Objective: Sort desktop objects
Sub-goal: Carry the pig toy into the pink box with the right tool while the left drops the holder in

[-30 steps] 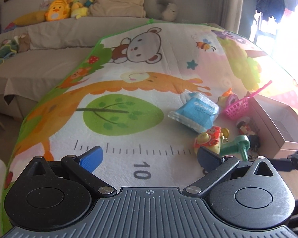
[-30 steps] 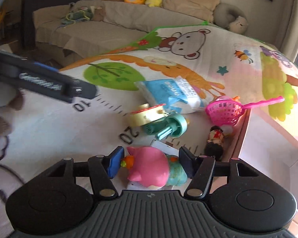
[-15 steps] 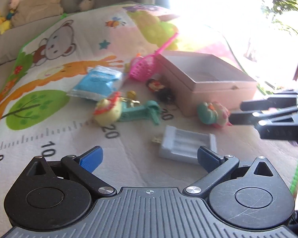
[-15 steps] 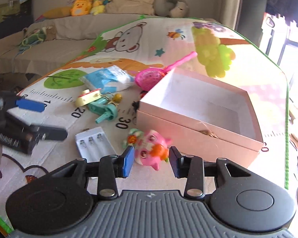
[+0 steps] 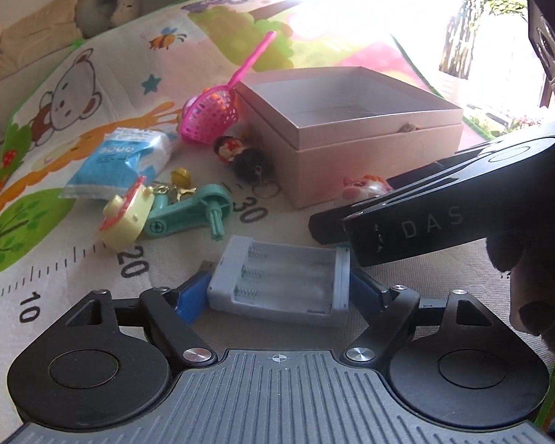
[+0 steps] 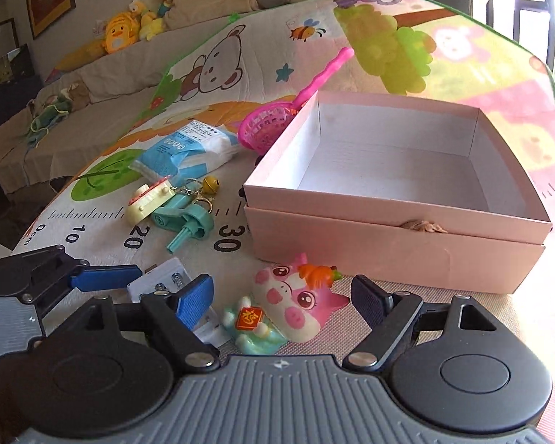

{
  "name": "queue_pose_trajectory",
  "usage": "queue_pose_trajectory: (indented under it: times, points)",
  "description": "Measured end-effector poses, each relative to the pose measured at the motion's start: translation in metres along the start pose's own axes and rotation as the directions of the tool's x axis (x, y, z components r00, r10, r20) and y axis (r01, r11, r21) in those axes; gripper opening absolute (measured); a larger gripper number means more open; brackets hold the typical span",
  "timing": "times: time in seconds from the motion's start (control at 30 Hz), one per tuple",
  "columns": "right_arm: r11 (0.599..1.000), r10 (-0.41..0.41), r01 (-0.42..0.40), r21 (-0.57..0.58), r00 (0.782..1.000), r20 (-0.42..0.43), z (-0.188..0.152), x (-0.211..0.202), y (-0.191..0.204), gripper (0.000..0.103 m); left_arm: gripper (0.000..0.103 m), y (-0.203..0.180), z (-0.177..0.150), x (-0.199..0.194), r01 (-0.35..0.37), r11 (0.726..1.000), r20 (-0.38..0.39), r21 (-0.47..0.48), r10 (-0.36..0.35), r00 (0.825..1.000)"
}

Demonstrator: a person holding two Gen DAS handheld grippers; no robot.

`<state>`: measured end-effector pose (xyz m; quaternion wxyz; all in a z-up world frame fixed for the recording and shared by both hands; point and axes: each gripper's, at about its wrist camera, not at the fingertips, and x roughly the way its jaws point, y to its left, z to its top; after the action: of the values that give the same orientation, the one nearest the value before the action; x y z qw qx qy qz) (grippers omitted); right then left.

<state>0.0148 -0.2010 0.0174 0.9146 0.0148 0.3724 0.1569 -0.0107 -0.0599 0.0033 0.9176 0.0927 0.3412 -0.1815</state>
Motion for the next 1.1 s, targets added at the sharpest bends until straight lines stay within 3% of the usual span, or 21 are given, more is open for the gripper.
queue_pose_trajectory:
  times: [0.03, 0.13, 0.27, 0.4, 0.53, 0.7, 0.77, 0.83, 0.87, 0.9, 0.97, 1.1]
  points:
    - [1.0, 0.005, -0.005, 0.007, 1.0, -0.013, -0.001, 0.002, -0.001, 0.072, 0.085, -0.002, -0.001, -0.002, -0.011, 1.0, 0.005, 0.014, 0.011, 1.0]
    - [1.0, 0.009, -0.01, -0.029, 1.0, -0.016, -0.005, -0.008, 0.001, 0.065, 0.085, -0.006, -0.006, -0.011, -0.022, 0.999, 0.01, 0.049, 0.021, 1.0]
    - [0.998, 0.009, -0.011, -0.059, 1.0, -0.023, -0.015, -0.037, -0.007, 0.062, 0.083, -0.013, -0.006, -0.03, 0.002, 0.996, 0.029, 0.092, -0.005, 1.0]
    - [0.998, -0.011, 0.012, -0.057, 1.0, 0.021, -0.024, -0.085, -0.021, 0.06, 0.083, -0.022, 0.004, -0.054, 0.027, 0.994, 0.079, 0.106, -0.035, 0.996]
    - [0.999, -0.023, 0.029, -0.044, 0.992, 0.126, -0.019, -0.14, -0.033, 0.06, 0.083, -0.032, 0.027, -0.081, 0.027, 0.989, 0.184, 0.144, -0.053, 0.981]
    - [0.996, -0.072, 0.085, -0.034, 0.954, 0.293, 0.013, -0.186, -0.048, 0.059, 0.083, -0.04, 0.071, -0.081, -0.021, 0.982, 0.302, 0.188, -0.037, 0.953]
    - [0.994, -0.085, 0.102, -0.032, 0.939, 0.334, 0.035, -0.186, -0.058, 0.059, 0.083, -0.043, 0.091, -0.068, -0.037, 0.981, 0.335, 0.191, -0.03, 0.942]
    - [0.996, -0.086, 0.091, -0.001, 0.936, 0.341, 0.062, -0.174, -0.07, 0.06, 0.084, -0.043, 0.114, -0.045, -0.049, 0.984, 0.392, 0.173, -0.023, 0.92]
    - [0.997, -0.081, 0.079, 0.019, 0.937, 0.341, 0.074, -0.165, -0.076, 0.06, 0.095, -0.042, 0.124, -0.031, -0.052, 0.987, 0.411, 0.15, -0.014, 0.912]
    - [0.997, -0.075, 0.065, 0.041, 0.936, 0.343, 0.086, -0.155, -0.083, 0.063, 0.1, -0.041, 0.131, -0.019, -0.052, 0.989, 0.405, 0.139, -0.009, 0.914]
    - [0.996, -0.062, 0.038, 0.084, 0.95, 0.306, 0.108, -0.128, -0.097, 0.068, 0.099, -0.034, 0.138, 0.002, -0.055, 0.993, 0.355, 0.103, 0.015, 0.935]
    - [0.99, -0.087, 0.059, 0.129, 0.971, 0.223, 0.114, -0.092, -0.107, 0.068, 0.102, -0.009, 0.103, -0.009, -0.05, 0.997, 0.306, 0.051, 0.032, 0.951]
